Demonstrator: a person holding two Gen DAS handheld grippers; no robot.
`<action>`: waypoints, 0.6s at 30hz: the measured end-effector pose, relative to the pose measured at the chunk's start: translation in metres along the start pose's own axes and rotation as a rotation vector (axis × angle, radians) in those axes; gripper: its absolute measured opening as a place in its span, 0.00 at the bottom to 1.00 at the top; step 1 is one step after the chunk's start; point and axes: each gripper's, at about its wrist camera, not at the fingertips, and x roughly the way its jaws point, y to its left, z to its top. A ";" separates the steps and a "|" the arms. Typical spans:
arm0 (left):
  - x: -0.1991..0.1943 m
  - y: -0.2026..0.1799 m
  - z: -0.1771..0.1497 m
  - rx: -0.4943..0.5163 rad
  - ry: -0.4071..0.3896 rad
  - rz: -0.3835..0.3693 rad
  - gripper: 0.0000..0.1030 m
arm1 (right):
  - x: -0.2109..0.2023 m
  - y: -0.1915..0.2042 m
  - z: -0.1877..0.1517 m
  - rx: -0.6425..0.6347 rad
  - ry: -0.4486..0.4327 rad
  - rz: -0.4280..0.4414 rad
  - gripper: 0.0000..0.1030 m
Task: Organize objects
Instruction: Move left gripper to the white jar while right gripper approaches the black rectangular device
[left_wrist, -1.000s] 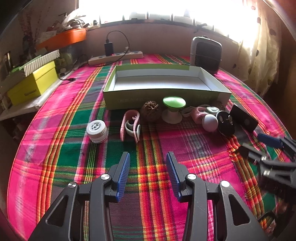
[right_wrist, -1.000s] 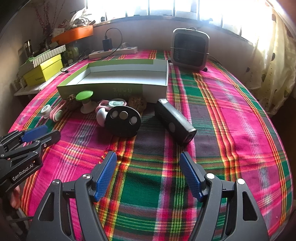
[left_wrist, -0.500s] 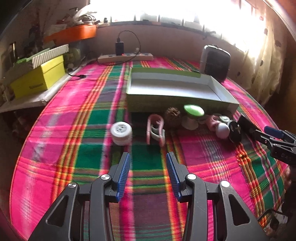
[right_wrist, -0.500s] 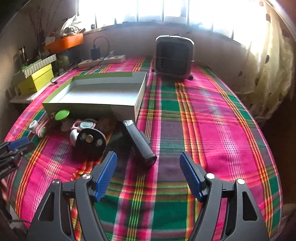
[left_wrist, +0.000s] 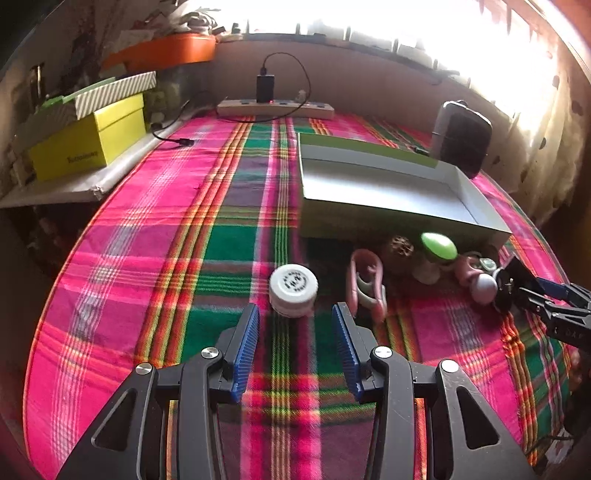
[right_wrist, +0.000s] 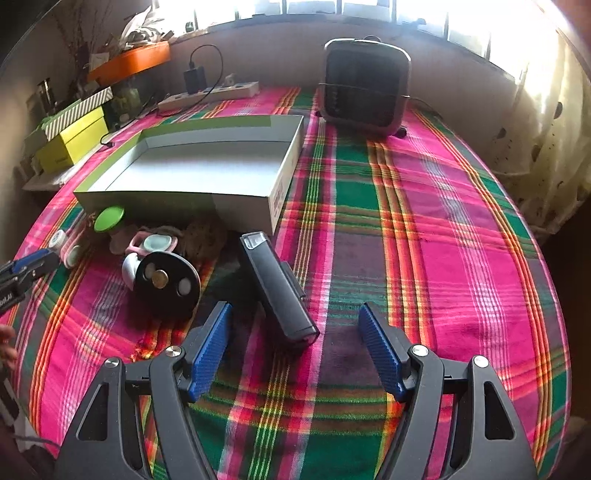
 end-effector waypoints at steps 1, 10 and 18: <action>0.001 0.001 0.001 -0.005 -0.004 0.004 0.38 | 0.001 0.000 0.001 0.000 0.001 0.000 0.69; 0.010 0.003 0.011 -0.002 0.031 0.001 0.38 | 0.006 0.002 0.008 -0.008 -0.002 -0.005 0.60; 0.012 0.004 0.014 -0.006 0.035 0.007 0.38 | 0.006 0.005 0.010 -0.008 -0.008 0.001 0.49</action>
